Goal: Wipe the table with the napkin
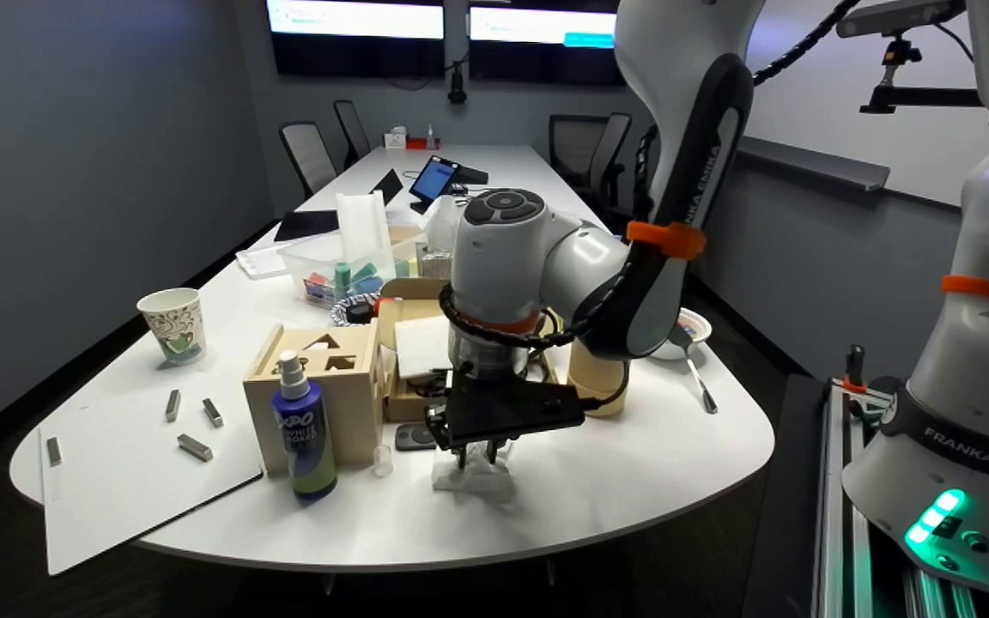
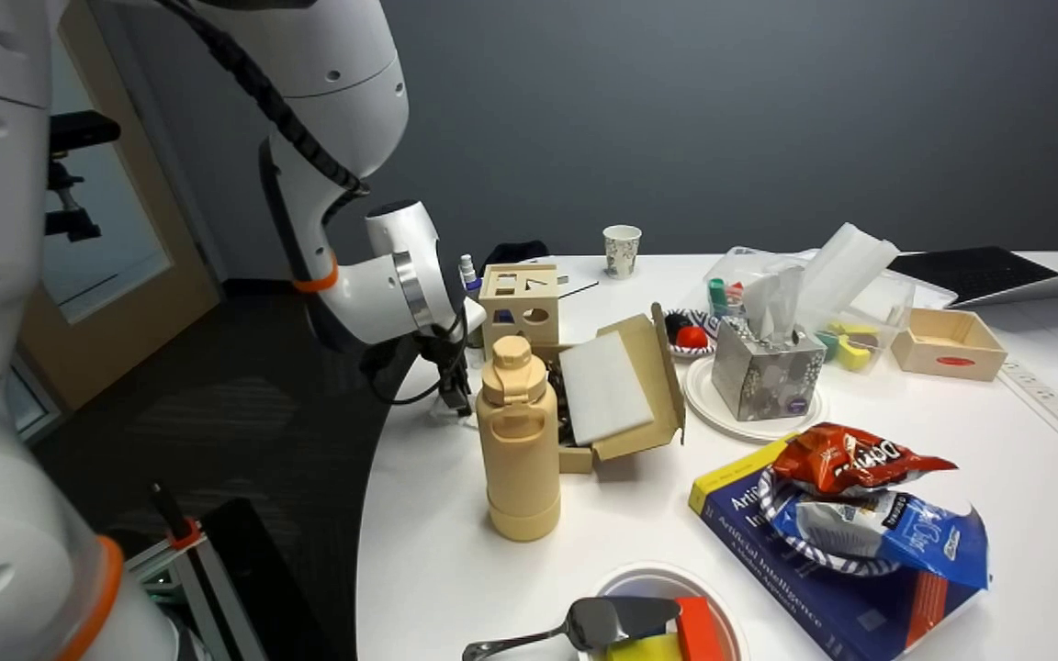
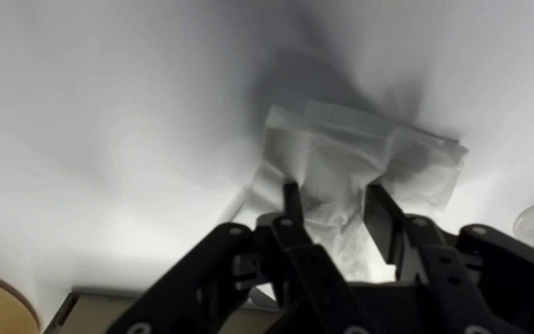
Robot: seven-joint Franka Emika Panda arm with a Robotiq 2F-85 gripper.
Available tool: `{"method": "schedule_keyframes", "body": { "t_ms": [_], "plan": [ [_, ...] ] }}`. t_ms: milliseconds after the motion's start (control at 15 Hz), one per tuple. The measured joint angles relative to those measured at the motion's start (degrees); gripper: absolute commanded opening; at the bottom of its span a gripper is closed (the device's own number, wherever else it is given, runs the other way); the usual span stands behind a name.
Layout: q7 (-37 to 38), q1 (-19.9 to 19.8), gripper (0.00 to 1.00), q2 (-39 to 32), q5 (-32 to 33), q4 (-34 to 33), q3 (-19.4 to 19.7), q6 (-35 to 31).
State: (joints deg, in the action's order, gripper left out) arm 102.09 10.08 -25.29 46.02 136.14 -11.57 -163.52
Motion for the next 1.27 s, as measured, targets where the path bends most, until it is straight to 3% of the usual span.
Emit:
{"method": "schedule_keyframes", "body": {
  "t_ms": [200,267,600,867,1267],
  "plan": [
    [-4.74,-1.28,0.96,0.19,-3.92,-1.59,-3.55,5.12],
    [-7.13,-0.76,0.99,0.52,-6.78,-2.06,-3.81,6.57],
    [-17.07,4.5,1.0,6.01,-18.88,-3.44,-1.84,14.34],
    [-18.91,6.94,1.0,15.06,-21.39,-3.51,-1.04,22.44],
    [-21.57,7.04,1.0,29.43,-24.12,-3.51,-1.75,34.0]
  ]
}}
